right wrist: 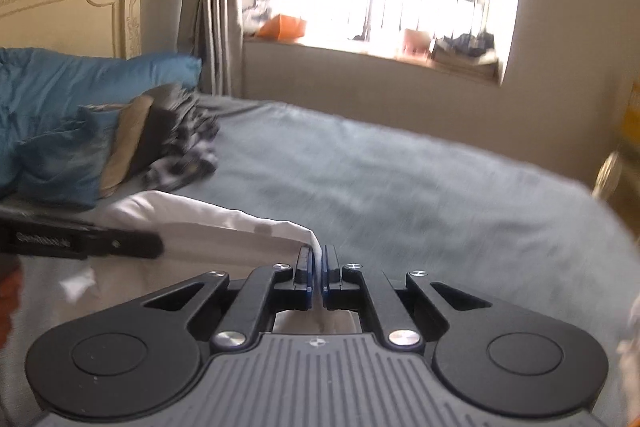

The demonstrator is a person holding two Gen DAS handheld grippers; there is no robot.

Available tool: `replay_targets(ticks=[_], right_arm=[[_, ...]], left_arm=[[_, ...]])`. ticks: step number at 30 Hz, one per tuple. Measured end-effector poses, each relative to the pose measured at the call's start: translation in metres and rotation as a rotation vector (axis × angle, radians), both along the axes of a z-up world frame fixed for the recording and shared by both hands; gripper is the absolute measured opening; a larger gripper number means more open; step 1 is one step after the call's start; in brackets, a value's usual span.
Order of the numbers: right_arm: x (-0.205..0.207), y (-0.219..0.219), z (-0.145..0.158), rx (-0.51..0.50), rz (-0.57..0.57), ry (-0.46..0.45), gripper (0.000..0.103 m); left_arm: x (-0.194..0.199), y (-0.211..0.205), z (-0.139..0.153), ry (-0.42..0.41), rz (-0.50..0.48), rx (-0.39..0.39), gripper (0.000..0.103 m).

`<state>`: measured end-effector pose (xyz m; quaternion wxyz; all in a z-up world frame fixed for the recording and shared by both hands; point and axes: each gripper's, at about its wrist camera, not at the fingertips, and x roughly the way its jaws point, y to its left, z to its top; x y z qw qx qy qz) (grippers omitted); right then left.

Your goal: Fold clothes

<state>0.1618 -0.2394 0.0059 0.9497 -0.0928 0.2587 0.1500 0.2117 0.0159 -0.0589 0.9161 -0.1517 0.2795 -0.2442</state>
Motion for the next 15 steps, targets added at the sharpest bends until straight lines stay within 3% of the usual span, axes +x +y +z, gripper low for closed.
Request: replay_targets(ticks=[10, 15], right_arm=[[0.108, 0.009, 0.006, -0.178, -0.085, -0.162, 0.003], [0.171, -0.005, -0.015, -0.142, -0.153, -0.11, 0.003]], left_arm=[[0.082, -0.046, 0.014, -0.21, 0.074, 0.236, 0.003], [0.131, -0.049, -0.011, -0.162, 0.12, 0.285, 0.003]])
